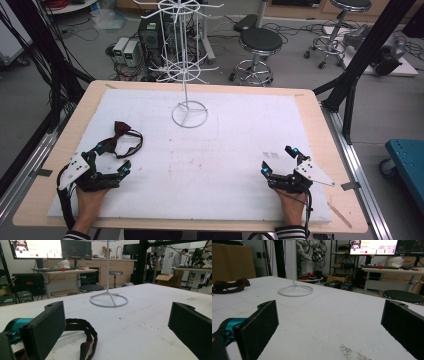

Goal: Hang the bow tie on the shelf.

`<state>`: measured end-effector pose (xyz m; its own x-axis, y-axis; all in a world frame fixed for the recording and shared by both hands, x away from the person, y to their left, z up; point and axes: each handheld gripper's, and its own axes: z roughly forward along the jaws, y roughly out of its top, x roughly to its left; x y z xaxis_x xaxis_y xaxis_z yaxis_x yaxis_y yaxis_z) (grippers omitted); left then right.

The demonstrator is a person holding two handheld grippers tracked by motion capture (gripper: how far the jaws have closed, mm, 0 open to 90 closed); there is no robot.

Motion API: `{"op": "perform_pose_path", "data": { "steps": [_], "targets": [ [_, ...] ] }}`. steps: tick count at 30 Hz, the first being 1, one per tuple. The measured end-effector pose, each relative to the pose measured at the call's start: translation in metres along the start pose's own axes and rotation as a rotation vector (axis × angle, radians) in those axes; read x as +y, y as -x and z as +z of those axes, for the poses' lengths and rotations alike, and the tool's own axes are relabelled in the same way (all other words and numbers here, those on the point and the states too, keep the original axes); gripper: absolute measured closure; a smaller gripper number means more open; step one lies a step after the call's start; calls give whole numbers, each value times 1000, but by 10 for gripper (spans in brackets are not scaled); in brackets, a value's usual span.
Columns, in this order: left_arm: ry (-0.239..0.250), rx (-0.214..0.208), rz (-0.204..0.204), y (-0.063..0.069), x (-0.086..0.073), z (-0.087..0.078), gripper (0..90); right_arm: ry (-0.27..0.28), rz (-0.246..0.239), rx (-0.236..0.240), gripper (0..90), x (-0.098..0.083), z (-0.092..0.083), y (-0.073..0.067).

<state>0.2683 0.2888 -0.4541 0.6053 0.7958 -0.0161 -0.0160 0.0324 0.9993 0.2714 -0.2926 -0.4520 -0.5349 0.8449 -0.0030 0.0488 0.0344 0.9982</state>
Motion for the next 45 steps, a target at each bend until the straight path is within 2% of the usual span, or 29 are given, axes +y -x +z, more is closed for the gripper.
{"op": "perform_pose_path", "data": {
  "steps": [15, 22, 26, 28, 31, 34, 38, 42, 43, 45],
  "targets": [
    [-2, 2, -3, 0, 0, 0, 17, 6, 3, -5, 5, 0, -1, 0],
    [-1, 2, -32, -3, 1, -1, 17, 5, -4, -3, 5, 0, -1, 0],
    [-6, 3, -23, -5, 4, -4, 17, 3, 0, -5, 6, 0, -1, 0],
    [-13, -7, -31, -6, 10, -5, 17, 4, -1, -4, 5, 0, -1, 0],
    [-32, -15, -8, -9, 22, -7, 17, 4, -1, -6, 6, 0, -1, 0],
    [-38, -19, -10, -12, 31, -8, 17, 5, 2, -6, 5, 0, -1, 0],
    [-66, 3, 1, -20, 44, -9, 17, 4, 2, -7, 5, 0, -1, 0],
    [-91, 6, 4, -26, 57, -8, 17, 5, 1, -6, 5, 0, -1, 0],
    [-109, 8, 16, -30, 65, -7, 17, 4, 2, -7, 5, 0, -1, 0],
    [-115, 10, 21, -31, 68, -6, 17, 6, 1, -5, 5, 0, -1, 0]
  ]
}}
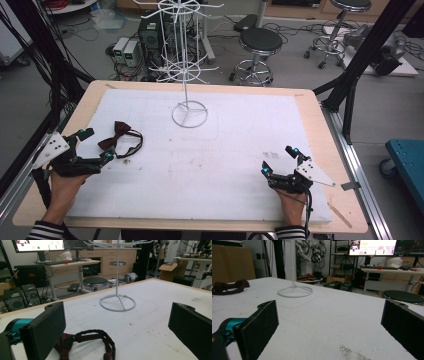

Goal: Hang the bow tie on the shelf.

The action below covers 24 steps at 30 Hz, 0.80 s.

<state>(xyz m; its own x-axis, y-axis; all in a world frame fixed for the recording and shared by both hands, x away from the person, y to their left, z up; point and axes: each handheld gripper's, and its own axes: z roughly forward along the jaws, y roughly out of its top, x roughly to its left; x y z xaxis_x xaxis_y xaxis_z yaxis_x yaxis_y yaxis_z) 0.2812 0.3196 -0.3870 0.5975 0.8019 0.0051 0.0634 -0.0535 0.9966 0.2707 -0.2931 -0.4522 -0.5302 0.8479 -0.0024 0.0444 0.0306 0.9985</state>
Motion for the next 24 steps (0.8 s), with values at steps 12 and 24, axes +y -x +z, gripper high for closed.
{"op": "perform_pose_path", "data": {
  "steps": [12, 24],
  "targets": [
    [-118, 17, 51, -15, 26, 10, 17, 0, 1, 0, 5, 0, 0, 0],
    [-273, 31, 72, -28, 40, 32, 17, -2, 0, -1, 5, 0, 0, 0]
  ]
}}
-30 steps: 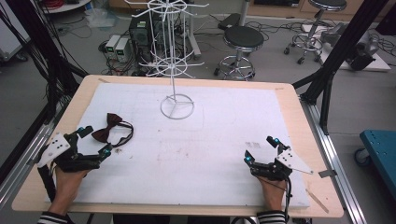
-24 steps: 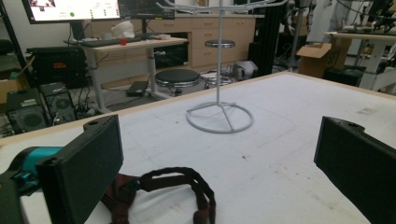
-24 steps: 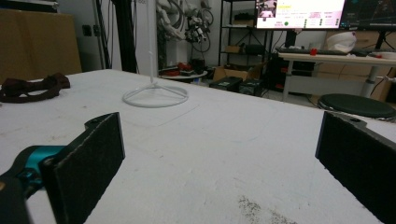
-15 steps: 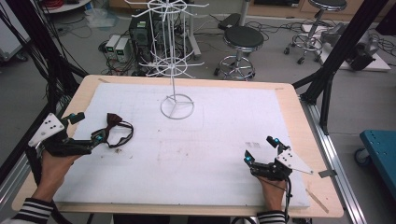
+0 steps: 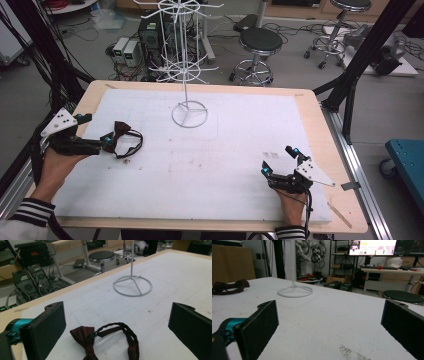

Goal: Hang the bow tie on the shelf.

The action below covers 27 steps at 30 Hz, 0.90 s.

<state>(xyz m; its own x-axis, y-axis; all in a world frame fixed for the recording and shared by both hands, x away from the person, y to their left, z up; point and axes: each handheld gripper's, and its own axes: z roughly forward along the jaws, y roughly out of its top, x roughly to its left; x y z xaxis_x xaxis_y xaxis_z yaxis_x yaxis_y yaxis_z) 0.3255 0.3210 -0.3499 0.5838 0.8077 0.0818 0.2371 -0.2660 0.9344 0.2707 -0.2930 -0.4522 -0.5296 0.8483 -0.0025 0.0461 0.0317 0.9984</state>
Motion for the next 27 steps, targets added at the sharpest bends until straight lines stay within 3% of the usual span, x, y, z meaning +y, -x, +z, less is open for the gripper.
{"op": "perform_pose_path", "data": {
  "steps": [10, 16, 27],
  "targets": [
    [-143, 40, -13, -14, 8, 20, 17, 6, -2, 0, 6, 0, 0, 1],
    [-241, 50, 3, -20, 12, 31, 17, 3, 3, 1, 6, 0, 0, 0],
    [-368, 39, 10, -27, 12, 53, 17, 3, 5, 2, 5, 0, 0, 0]
  ]
}}
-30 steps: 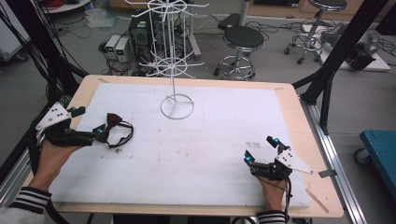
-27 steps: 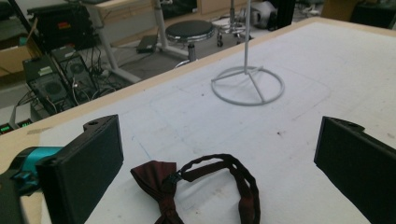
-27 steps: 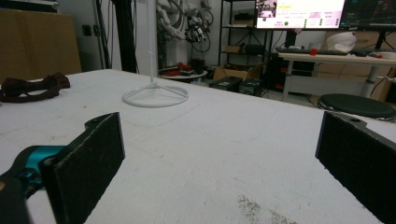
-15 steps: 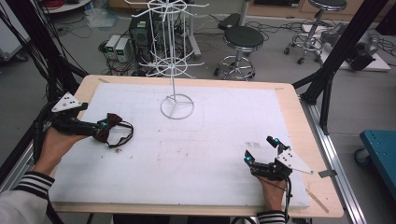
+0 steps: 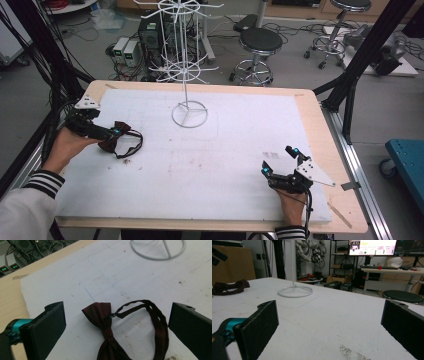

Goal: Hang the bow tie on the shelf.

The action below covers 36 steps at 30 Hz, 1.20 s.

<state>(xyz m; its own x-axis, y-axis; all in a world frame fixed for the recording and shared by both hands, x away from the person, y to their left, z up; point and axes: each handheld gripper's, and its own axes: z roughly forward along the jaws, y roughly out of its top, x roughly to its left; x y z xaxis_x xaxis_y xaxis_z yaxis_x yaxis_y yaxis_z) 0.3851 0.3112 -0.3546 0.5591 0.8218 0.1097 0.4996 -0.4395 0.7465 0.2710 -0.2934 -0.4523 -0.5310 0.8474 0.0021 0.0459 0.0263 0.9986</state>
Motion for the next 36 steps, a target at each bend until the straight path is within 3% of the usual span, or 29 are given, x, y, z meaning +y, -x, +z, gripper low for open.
{"op": "perform_pose_path", "data": {
  "steps": [6, 9, 18, 24, 27, 32, 36],
  "targets": [
    [-86, -7, -9, -6, 1, 16, 17, 4, -4, 0, 6, 0, 0, 0],
    [-100, 2, -8, -7, 0, 20, 18, 2, -1, 1, 6, 0, 0, 0],
    [-203, -29, -59, -12, -5, 38, 24, -1, 7, 3, 5, 0, 0, 0],
    [-246, 7, -61, -14, -7, 47, 24, 2, -5, 2, 5, 0, 0, 0],
    [-261, -8, -67, -14, -9, 49, 126, 4, -5, 1, 5, 0, 0, 1],
    [-297, -11, -68, -12, -10, 56, 158, 4, -5, 1, 5, 0, 0, 1],
    [-327, -5, -88, -8, -10, 61, 245, 5, -7, 1, 5, 0, 0, 1]
  ]
}}
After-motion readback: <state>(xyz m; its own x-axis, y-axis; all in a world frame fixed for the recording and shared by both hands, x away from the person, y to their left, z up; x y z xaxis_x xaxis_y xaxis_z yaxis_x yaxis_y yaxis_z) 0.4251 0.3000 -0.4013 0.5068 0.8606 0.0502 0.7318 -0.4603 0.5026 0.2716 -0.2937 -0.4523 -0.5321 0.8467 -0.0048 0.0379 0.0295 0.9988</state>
